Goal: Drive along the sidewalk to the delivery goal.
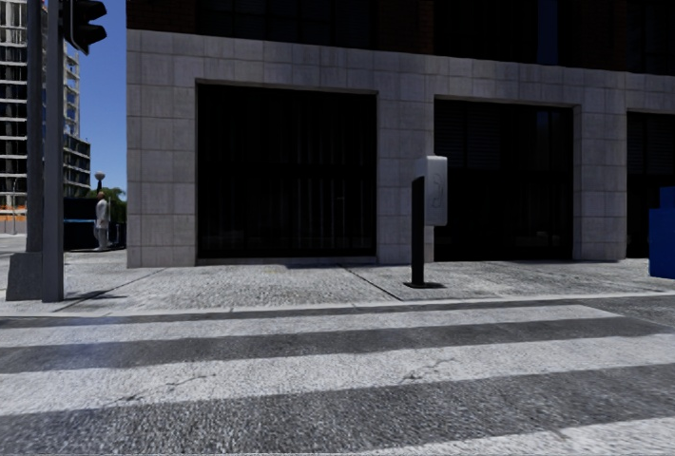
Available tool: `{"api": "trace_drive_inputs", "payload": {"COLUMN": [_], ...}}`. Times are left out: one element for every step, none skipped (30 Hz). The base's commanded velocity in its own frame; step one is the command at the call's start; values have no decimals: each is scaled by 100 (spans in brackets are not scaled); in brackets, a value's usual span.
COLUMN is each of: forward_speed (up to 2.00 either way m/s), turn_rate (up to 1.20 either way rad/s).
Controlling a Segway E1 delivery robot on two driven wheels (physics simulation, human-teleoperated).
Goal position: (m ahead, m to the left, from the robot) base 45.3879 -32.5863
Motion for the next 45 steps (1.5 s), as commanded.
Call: {"api": "trace_drive_inputs", "payload": {"forward_speed": [200, 200, 200, 200, 200, 200, 200, 200, 200, 200, 200, 200, 200, 200, 200, 200, 200, 200, 200, 200, 200, 200, 200, 200, 200, 200, 200, 200, 200, 200, 200, 191, 181, 177, 177, 169, 166, 166, 165, 165, 165, 165, 165, 165, 165], "turn_rate": [0, 0, 0, 0, 0, 0, 0, 0, 0, 0, 0, 0, 0, 0, 0, 0, 0, 0, 0, 0, 0, 0, 0, 0, 0, 0, 0, 0, 0, 0, 0, 0, 0, 0, 0, 0, 0, 0, 0, 0, 0, 0, 0, 0, 0]}}
